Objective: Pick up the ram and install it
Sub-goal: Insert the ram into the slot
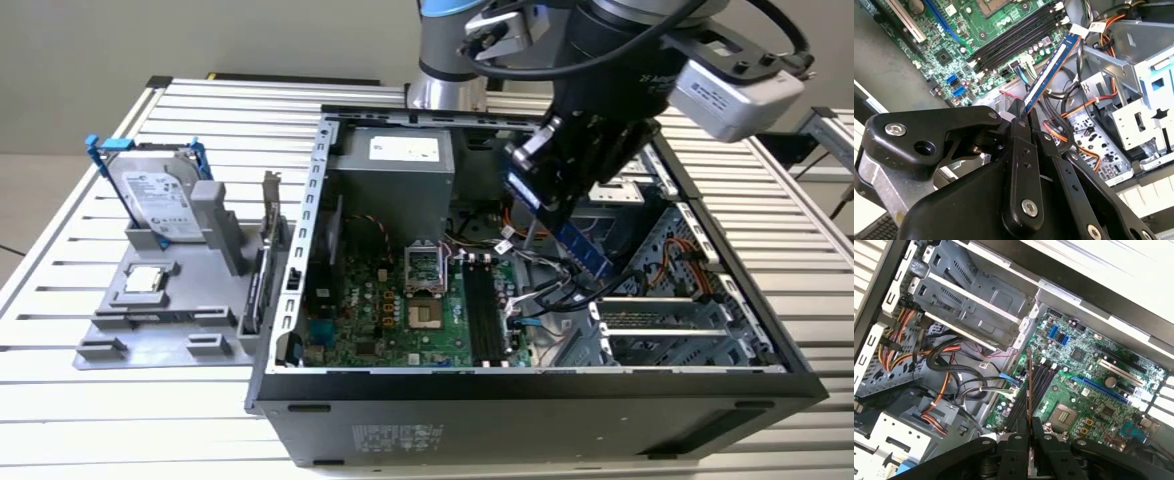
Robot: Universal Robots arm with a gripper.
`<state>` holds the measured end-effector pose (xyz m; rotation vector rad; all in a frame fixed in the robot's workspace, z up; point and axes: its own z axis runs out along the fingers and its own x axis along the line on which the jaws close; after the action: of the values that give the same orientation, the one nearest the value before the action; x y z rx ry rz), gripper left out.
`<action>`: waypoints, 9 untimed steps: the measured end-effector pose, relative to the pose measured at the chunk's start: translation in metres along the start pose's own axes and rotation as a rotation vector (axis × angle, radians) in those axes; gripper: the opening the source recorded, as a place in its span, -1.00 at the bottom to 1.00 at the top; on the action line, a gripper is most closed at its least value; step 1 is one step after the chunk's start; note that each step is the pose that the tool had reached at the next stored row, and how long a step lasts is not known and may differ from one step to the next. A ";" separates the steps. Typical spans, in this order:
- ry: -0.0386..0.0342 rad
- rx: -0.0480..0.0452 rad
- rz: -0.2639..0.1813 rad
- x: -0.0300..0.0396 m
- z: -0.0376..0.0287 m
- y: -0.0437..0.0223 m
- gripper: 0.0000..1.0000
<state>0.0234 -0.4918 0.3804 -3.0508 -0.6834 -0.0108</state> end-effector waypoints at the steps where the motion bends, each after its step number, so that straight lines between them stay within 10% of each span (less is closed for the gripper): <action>1: 0.0001 -0.0001 0.010 0.0000 0.0000 0.0000 -1.00; 9: 0.0011 -0.0010 0.094 0.0000 0.0000 0.0000 -1.00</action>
<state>0.0233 -0.4918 0.3804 -3.0798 -0.5399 -0.0118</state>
